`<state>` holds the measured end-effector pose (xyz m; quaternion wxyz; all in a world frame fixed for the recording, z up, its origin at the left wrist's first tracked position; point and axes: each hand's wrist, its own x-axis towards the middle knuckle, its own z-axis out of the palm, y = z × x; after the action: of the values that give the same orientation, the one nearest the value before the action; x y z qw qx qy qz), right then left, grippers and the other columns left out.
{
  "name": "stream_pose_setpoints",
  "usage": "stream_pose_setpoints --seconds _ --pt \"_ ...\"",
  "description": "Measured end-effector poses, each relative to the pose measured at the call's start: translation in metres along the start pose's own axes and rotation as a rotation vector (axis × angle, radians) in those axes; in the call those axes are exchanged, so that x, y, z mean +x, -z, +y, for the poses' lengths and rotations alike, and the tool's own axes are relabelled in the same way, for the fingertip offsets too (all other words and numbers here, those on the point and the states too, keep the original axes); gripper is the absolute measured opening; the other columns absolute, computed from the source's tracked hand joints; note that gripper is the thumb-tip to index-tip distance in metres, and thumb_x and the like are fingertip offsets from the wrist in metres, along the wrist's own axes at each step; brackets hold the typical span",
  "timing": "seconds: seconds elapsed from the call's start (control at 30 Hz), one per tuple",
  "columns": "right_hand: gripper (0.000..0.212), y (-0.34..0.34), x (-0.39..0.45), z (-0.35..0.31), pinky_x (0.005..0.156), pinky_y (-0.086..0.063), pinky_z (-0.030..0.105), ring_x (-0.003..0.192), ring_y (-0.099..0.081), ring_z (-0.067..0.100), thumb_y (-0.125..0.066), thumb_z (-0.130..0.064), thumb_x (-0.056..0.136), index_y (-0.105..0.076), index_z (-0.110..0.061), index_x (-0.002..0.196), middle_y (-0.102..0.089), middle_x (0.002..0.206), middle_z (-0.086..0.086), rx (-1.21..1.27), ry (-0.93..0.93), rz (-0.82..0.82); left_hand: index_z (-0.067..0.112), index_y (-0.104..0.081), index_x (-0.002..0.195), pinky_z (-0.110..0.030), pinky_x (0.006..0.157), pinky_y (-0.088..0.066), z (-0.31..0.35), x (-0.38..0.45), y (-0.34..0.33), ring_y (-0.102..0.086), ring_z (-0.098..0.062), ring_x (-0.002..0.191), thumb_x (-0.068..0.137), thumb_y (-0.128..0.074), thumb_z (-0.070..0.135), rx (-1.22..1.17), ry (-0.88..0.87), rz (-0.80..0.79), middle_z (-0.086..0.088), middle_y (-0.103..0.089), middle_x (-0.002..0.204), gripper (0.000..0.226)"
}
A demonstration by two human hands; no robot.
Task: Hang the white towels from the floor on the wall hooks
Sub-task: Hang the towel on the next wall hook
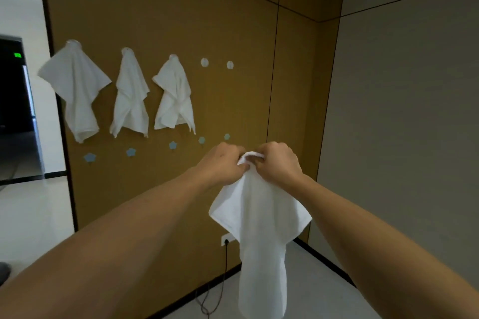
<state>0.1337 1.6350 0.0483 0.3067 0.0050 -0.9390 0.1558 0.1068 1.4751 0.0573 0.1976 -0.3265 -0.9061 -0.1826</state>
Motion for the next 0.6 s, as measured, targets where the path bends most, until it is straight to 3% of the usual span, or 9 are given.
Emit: stream_pose_setpoints --seconds 0.13,0.27,0.43,0.6 --pt "0.016 -0.033 0.084 0.032 0.060 -0.056 0.037 0.064 -0.060 0.014 -0.062 -0.039 0.088 -0.070 -0.030 0.077 -0.063 0.068 -0.009 0.007 0.051 -0.022 0.021 -0.067 0.078 -0.033 0.055 -0.043 -0.040 0.085 -0.030 -0.058 -0.020 0.067 0.091 -0.053 0.035 -0.032 0.001 0.096 0.001 -0.062 0.069 0.023" --pt "0.029 -0.061 0.172 0.055 0.048 -0.036 0.030 0.059 -0.055 0.018 -0.059 -0.041 0.090 -0.066 -0.023 0.068 -0.058 0.060 -0.006 0.051 0.082 0.010 0.026 -0.054 0.060 -0.028 0.048 -0.030 -0.087 0.176 -0.045 -0.052 -0.015 0.061 0.091 -0.056 0.025 -0.118 0.053 0.177 0.007 -0.054 0.061 0.031" --pt "0.037 -0.099 0.269 0.082 0.054 -0.041 0.036 0.058 -0.052 0.020 -0.055 -0.041 0.095 -0.055 -0.020 0.065 -0.053 0.059 -0.001 0.141 0.084 0.032 0.022 -0.050 0.063 -0.027 0.049 -0.029 -0.142 0.273 -0.061 -0.051 -0.010 0.058 0.094 -0.055 0.022 -0.254 0.172 0.326 0.006 -0.052 0.061 0.031" --pt "0.035 -0.145 0.357 0.113 0.052 -0.039 0.031 0.061 -0.055 0.019 -0.053 -0.043 0.095 -0.054 -0.023 0.067 -0.057 0.064 -0.001 0.181 0.133 0.006 0.024 -0.050 0.072 -0.027 0.049 -0.034 -0.194 0.347 -0.086 -0.054 -0.011 0.062 0.097 -0.050 0.019 -0.208 0.183 0.391 0.002 -0.056 0.069 0.025"
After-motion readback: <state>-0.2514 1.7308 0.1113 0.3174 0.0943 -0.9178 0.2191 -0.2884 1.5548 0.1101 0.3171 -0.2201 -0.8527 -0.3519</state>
